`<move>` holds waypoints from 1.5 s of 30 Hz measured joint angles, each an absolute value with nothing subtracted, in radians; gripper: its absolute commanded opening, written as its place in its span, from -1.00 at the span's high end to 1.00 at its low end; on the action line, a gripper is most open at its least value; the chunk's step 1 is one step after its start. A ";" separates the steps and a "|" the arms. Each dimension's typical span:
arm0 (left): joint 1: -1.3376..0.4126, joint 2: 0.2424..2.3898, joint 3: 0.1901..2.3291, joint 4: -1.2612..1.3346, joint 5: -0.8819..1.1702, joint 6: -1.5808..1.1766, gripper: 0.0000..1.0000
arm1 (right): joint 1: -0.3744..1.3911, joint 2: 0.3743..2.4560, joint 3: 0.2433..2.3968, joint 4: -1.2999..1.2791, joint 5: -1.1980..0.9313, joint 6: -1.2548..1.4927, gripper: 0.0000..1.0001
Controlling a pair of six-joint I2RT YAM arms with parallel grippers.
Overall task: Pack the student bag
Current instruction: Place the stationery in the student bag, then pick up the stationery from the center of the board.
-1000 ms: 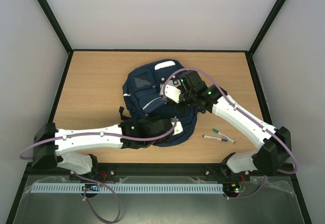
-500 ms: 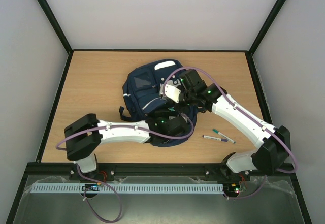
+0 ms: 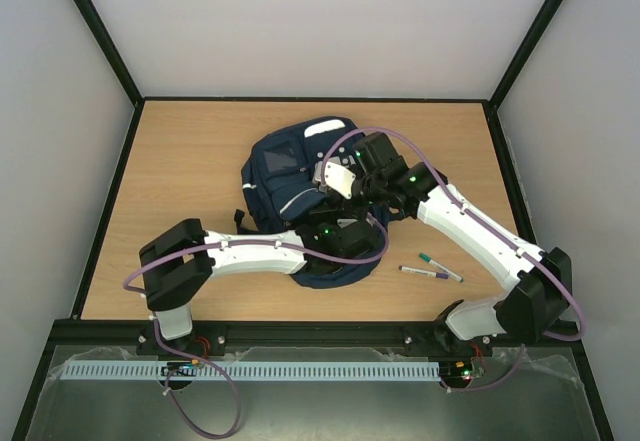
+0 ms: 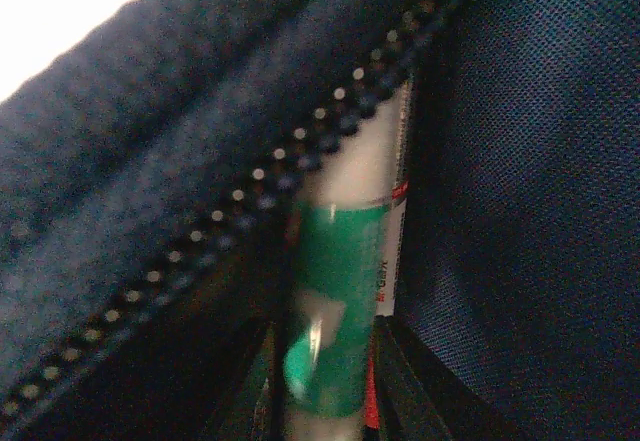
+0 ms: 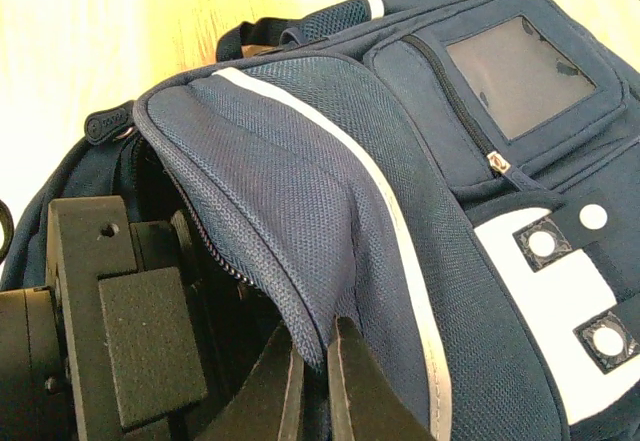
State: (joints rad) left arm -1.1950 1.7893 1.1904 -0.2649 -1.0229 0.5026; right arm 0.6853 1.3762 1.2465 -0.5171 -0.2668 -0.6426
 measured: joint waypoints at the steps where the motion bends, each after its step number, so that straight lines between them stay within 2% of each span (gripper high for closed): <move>1: -1.195 1.789 1.190 -0.266 -1.023 0.498 0.35 | 0.686 1.376 1.248 -0.516 -0.267 -0.643 0.98; 9: -1.212 1.784 1.190 -0.267 -1.031 0.473 0.34 | 0.685 1.377 1.250 -0.511 -0.269 -0.641 0.98; 14: -1.249 1.748 1.187 -0.298 -1.014 0.396 0.25 | 0.685 1.381 1.250 -0.513 -0.270 -0.634 0.98; 15: -1.260 1.731 1.164 -0.294 -1.012 0.390 0.17 | 0.686 1.381 1.250 -0.513 -0.271 -0.627 0.98; 16: -1.276 1.711 1.135 -0.287 -1.015 0.384 -0.54 | 0.688 1.380 1.250 -0.511 -0.271 -0.626 0.98; 17: -1.298 1.685 1.100 -0.276 -1.022 0.373 -0.93 | 0.688 1.381 1.249 -0.511 -0.270 -0.625 0.98; 18: -1.328 1.655 1.065 -0.274 -1.027 0.363 -0.98 | 0.688 1.381 1.248 -0.511 -0.268 -0.624 0.98; 27: -1.534 1.359 0.921 -0.242 -1.039 0.215 -0.98 | 0.688 1.379 1.231 -0.500 -0.263 -0.619 0.98; 35: -1.486 1.080 0.847 -0.236 -1.073 0.141 -0.98 | 0.688 1.361 1.160 -0.461 -0.268 -0.609 0.93; 38: -1.379 0.994 0.815 -0.220 -1.053 0.086 -0.98 | 0.688 1.349 1.129 -0.437 -0.273 -0.598 0.84; 42: -1.054 0.923 0.799 -0.221 -0.975 -0.071 -0.98 | 0.688 1.341 1.087 -0.416 -0.282 -0.586 0.43; 45: -0.863 0.917 0.799 -0.220 -0.865 -0.109 -0.98 | 0.688 1.340 1.056 -0.398 -0.281 -0.575 0.29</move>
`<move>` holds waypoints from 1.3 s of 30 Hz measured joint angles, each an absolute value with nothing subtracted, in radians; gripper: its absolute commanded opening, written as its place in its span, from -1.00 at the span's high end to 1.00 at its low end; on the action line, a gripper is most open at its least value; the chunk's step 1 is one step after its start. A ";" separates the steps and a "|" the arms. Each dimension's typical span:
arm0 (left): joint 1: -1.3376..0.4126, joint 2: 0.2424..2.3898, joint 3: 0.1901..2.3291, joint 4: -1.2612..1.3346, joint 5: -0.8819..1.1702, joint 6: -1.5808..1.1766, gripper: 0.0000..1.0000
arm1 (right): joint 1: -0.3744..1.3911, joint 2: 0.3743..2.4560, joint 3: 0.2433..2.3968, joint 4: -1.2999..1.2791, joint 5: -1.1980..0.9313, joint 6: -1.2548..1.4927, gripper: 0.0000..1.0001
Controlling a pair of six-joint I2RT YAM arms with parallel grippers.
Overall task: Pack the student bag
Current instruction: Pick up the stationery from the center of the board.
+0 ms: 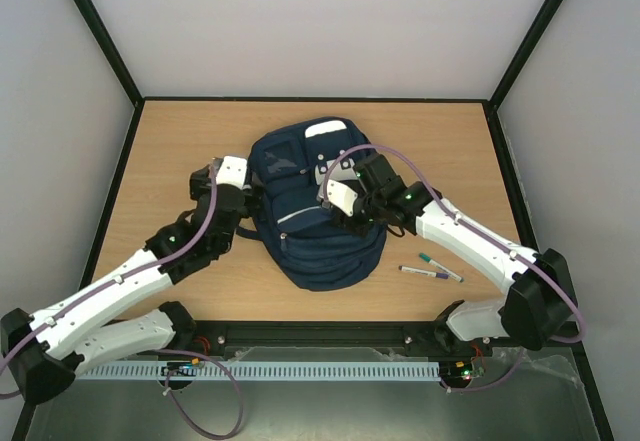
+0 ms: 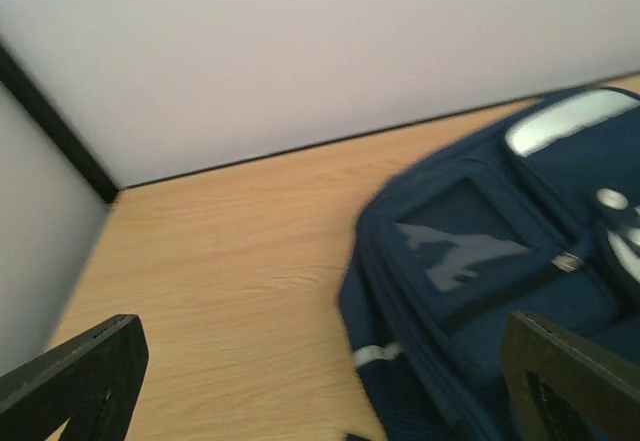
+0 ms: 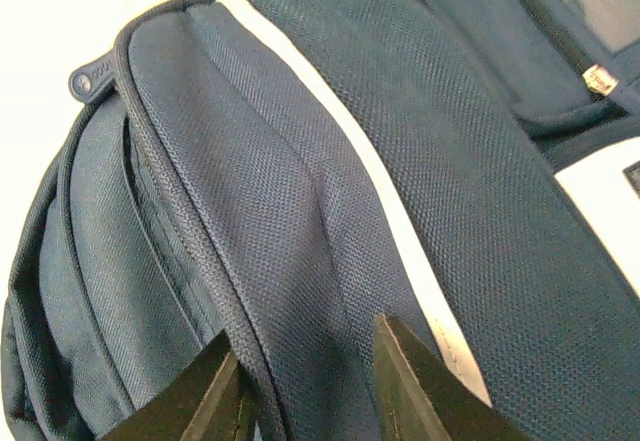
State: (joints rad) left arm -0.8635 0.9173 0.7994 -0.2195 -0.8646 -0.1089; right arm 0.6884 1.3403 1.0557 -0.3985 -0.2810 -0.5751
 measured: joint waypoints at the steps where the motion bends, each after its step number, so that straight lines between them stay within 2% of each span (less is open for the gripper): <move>1: -0.834 0.920 0.799 -0.217 -0.809 -0.103 -0.99 | 0.688 1.339 1.042 -0.390 -0.277 -0.571 0.26; 7: -0.834 0.977 0.797 -0.204 -0.471 -0.020 -0.98 | 0.690 1.301 0.957 -0.337 -0.227 -0.540 0.04; 15: -0.932 0.917 0.640 -0.094 -0.258 0.131 -0.91 | 0.682 1.218 0.848 -0.237 -0.136 -0.491 0.02; 25: -1.118 1.104 0.642 -0.037 -0.334 0.299 -0.83 | 0.651 1.155 0.802 -0.167 -0.096 -0.440 0.02; 31: -1.132 1.248 0.679 0.054 -0.458 0.392 -0.79 | 0.648 1.145 0.802 -0.159 -0.104 -0.429 0.02; 34: -1.121 1.311 0.701 0.125 -0.517 0.446 -0.72 | 0.647 1.143 0.799 -0.159 -0.118 -0.426 0.02; 39: -1.072 1.391 0.744 0.237 -0.552 0.519 -0.45 | 0.645 1.130 0.797 -0.160 -0.138 -0.422 -0.02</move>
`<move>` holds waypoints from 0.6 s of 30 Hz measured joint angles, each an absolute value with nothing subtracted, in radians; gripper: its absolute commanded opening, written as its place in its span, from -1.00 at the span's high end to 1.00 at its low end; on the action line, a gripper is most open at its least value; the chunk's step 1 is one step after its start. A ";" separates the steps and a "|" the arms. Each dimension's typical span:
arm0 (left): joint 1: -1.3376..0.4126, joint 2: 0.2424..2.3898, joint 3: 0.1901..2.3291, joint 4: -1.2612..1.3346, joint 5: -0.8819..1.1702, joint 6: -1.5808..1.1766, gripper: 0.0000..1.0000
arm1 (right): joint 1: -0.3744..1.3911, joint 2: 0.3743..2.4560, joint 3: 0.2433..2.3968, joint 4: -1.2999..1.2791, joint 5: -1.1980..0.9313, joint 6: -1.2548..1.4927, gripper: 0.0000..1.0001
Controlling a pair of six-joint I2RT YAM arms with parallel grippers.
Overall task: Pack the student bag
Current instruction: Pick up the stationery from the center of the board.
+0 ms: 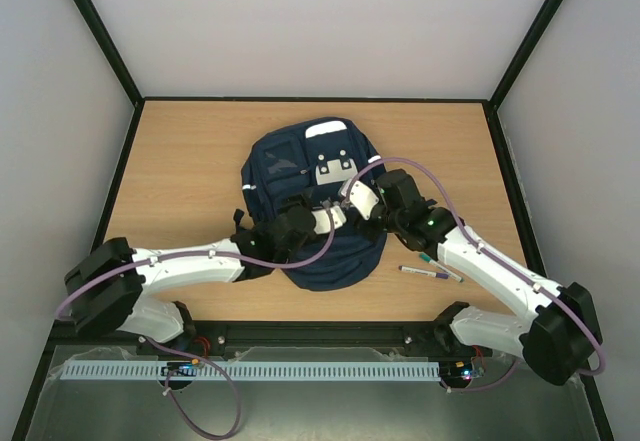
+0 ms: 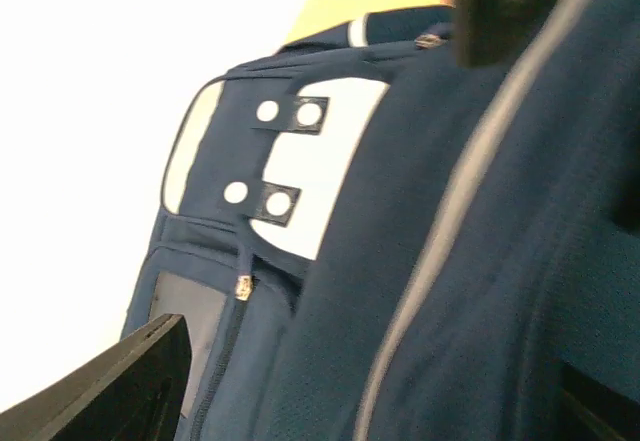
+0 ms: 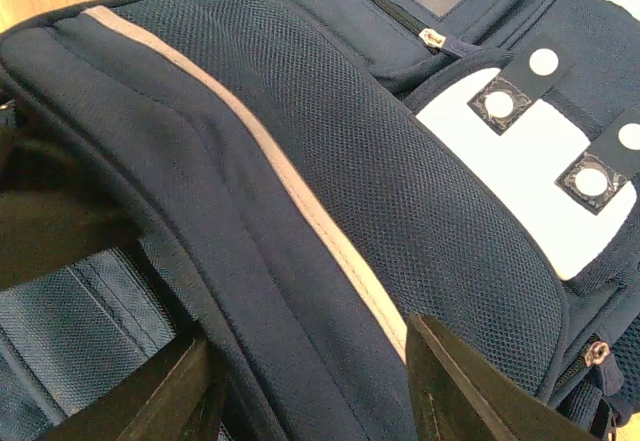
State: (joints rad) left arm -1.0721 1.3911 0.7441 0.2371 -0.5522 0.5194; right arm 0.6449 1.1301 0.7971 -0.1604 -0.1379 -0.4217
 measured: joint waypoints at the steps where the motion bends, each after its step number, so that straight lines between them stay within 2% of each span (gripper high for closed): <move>1: -1.059 1.397 0.752 0.248 -0.554 0.523 -0.43 | 0.644 1.127 0.797 -0.161 -0.142 -0.421 -0.03; 9: -1.012 1.375 0.764 0.279 -0.487 0.534 -0.37 | 0.588 1.110 0.850 -0.250 -0.191 -0.410 -0.19; 18: -0.938 1.398 0.836 0.197 -0.319 0.422 -0.36 | 0.435 1.055 0.978 -0.486 -0.255 -0.449 -0.20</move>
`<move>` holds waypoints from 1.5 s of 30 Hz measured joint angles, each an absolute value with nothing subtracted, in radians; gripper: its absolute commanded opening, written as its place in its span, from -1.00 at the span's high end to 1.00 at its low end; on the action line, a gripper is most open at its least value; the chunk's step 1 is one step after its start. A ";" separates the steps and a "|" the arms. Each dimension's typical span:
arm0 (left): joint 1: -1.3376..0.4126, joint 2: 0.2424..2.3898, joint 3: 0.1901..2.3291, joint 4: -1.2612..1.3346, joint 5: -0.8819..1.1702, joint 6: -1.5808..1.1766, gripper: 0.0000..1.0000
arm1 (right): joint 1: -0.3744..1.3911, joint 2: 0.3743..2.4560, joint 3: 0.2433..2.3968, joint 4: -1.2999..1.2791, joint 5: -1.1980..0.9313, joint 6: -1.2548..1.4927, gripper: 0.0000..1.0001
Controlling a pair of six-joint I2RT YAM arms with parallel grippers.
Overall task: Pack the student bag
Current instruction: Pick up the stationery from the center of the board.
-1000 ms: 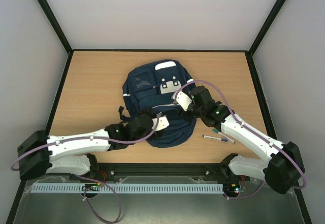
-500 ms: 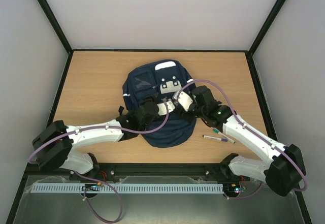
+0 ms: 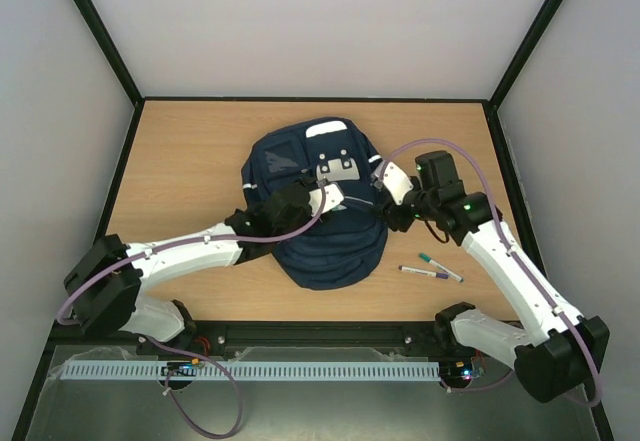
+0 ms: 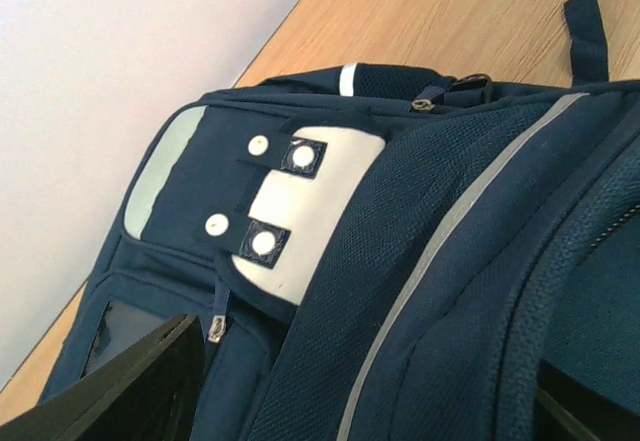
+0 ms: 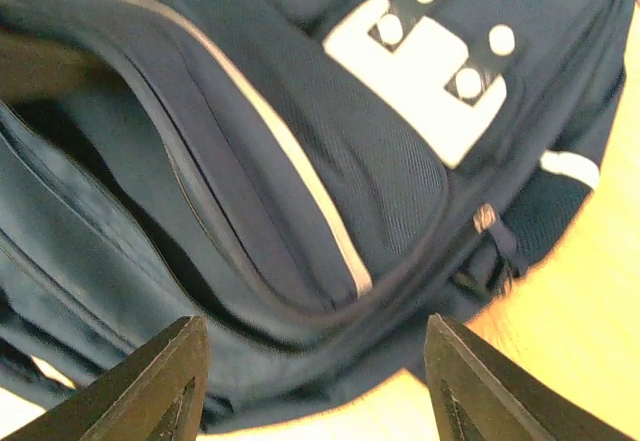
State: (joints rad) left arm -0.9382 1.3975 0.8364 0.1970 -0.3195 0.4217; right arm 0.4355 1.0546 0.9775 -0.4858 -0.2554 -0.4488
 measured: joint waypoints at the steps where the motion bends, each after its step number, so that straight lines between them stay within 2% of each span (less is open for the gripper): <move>1: -0.937 1.408 0.854 0.183 -0.313 0.410 -0.36 | 0.414 1.055 0.979 -0.514 -0.257 -0.464 -0.20; 10: -0.937 1.417 0.891 0.103 -0.298 0.346 -0.43 | 0.179 1.128 0.981 -0.793 -0.260 -0.649 -0.10; 20: -0.937 1.422 0.923 0.047 -0.299 0.317 -0.44 | 0.031 1.230 0.944 -0.873 -0.108 -0.748 0.03; 30: -0.937 1.446 0.946 0.018 -0.299 0.300 -0.45 | 0.020 1.209 0.735 -0.835 0.065 -0.811 0.08; 38: -0.937 1.452 0.953 0.007 -0.295 0.290 -0.45 | 0.020 1.220 0.725 -0.805 0.082 -0.809 0.23; 45: -0.937 1.456 0.953 0.007 -0.295 0.290 -0.46 | 0.020 1.238 0.715 -0.768 0.093 -0.808 0.23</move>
